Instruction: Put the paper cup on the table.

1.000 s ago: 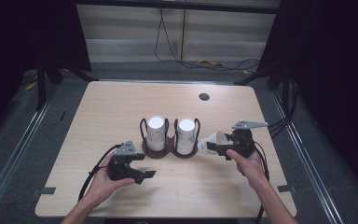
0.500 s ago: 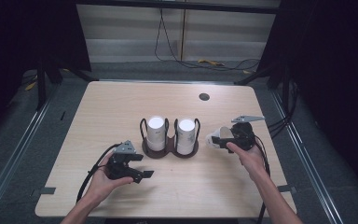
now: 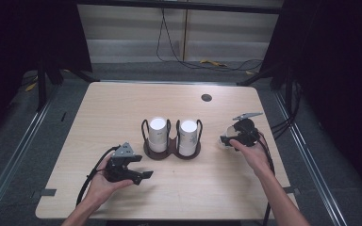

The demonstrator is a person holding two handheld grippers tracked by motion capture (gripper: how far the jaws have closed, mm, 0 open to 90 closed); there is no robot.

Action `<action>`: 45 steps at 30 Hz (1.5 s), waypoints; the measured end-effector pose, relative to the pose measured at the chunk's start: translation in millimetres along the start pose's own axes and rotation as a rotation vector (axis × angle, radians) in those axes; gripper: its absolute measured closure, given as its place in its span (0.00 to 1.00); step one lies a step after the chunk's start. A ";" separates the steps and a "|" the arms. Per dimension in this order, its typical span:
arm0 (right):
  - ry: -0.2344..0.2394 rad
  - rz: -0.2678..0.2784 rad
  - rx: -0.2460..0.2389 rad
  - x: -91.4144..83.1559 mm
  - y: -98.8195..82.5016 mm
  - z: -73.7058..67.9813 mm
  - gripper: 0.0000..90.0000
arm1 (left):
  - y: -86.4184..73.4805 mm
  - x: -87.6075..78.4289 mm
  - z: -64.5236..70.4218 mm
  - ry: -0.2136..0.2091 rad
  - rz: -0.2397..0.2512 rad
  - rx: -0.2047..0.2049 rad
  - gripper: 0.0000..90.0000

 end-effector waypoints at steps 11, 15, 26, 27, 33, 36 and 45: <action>-0.044 0.009 0.004 14.3 1.2 2.4 0.25 | -2.5 1.0 -3.5 0.021 -0.010 -0.007 0.22; -0.037 0.012 0.018 20.4 -0.2 2.6 0.23 | -2.2 0.0 -3.3 0.024 -0.007 -0.006 0.22; -0.024 0.032 0.065 22.2 -5.0 -1.8 0.19 | -0.9 -3.8 -4.6 0.003 0.010 -0.036 0.20; -0.024 0.032 0.065 22.2 -5.0 -1.8 0.19 | -0.8 -4.2 -5.4 0.002 0.012 -0.046 0.20; -0.024 0.041 0.078 22.2 -16.4 -0.5 0.19 | 0.0 -7.2 -9.5 0.010 0.021 -0.047 0.19; -0.019 0.060 0.091 17.8 -21.3 -0.9 0.19 | 0.5 -8.5 -10.8 0.014 0.027 -0.055 0.18; -0.004 0.079 0.107 2.0 -34.0 -3.8 0.19 | 0.1 -6.5 -7.6 -0.013 0.023 -0.055 0.18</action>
Point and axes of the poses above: each handheld gripper's, and its own axes: x roughly forward along the jaws, y roughly out of its top, z roughly to its right, the point moved 5 cm from there along x, roughly forward along the jaws, and after that the axes turned 4 degrees about z, right-handed, at the moved point
